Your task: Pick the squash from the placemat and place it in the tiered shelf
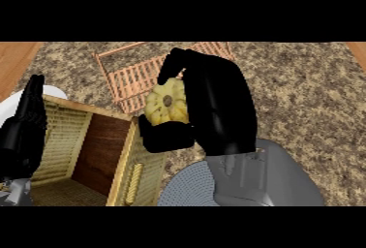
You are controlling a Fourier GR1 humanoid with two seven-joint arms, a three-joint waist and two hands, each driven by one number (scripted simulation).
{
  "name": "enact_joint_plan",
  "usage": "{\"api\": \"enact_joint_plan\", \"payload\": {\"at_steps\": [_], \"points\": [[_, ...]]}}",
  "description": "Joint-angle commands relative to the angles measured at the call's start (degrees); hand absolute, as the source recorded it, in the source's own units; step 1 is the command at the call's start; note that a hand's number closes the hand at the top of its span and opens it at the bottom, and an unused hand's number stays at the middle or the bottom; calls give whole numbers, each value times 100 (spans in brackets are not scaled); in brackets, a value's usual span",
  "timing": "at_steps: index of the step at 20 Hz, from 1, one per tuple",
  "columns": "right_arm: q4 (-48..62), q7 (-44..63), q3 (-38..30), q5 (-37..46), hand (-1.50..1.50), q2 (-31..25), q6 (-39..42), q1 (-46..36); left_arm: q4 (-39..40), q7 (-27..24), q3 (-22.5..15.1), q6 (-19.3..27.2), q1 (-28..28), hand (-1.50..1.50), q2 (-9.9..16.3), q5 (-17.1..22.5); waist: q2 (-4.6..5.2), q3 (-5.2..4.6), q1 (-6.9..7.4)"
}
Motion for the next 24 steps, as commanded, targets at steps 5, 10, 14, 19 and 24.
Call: {"api": "enact_joint_plan", "payload": {"at_steps": [5,10,14,19,24], "points": [[1376,-542,-529,107,150,23,-888,-345,379,-221,-79,-235,331,0,-297,93,95,-112,61],[2329,-1381,-558,73,150,23,-1793,-427,637,-108,-81,-260,-121,0,-403,79,114,-111,46],[3051,-2044,-816,-107,150,23,-2311,-541,556,-44,1,-314,-44,0,-334,112,110,-108,69],[3770,-2232,-728,-340,150,23,-2568,-959,572,-137,-199,-258,-20,0,-524,-68,102,-109,73],[4706,-2480,-1308,-833,150,23,-3173,-1446,234,171,-198,-277,-111,0,-360,-49,127,-106,185]]}}
